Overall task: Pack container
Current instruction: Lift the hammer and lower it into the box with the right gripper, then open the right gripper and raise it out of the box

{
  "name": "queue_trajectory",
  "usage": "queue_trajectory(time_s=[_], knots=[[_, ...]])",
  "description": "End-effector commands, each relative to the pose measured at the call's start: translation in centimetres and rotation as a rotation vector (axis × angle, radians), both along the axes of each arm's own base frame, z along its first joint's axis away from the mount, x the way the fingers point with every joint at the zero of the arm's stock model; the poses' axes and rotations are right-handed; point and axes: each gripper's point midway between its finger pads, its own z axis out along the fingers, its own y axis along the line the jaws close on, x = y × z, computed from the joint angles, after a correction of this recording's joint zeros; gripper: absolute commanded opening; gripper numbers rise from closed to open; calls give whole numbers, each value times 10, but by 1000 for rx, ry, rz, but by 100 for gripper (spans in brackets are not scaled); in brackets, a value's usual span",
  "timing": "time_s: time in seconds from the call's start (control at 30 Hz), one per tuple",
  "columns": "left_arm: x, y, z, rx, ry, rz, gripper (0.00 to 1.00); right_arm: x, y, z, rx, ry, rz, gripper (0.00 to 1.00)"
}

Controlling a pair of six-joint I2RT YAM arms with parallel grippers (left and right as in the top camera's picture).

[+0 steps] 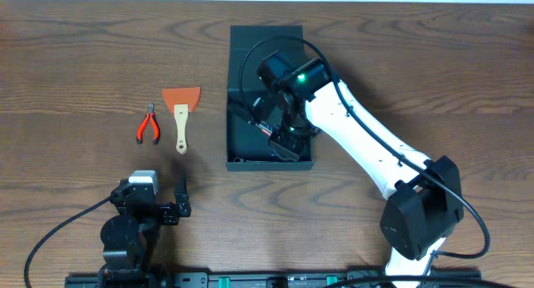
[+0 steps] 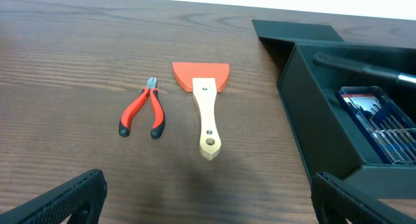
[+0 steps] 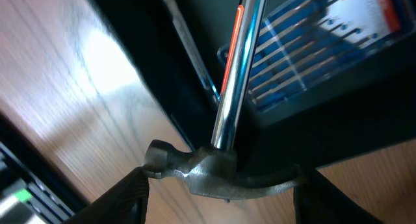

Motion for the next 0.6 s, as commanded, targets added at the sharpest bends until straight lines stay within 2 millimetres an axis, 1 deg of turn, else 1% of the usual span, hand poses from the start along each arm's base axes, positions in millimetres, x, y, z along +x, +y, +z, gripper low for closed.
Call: queue_trajectory(time_s=[0.0,0.3,0.47,0.57], knots=[[0,2,-9,1,16,11,98,-3,-4,1,-1,8,87,31],[0,2,-9,1,16,11,99,-5,-6,1,12,12,224,35],[0,2,-9,1,16,11,98,-1,-11,1,20,4,296,32],[0,2,-9,1,16,11,98,5,-19,1,23,2,296,29]])
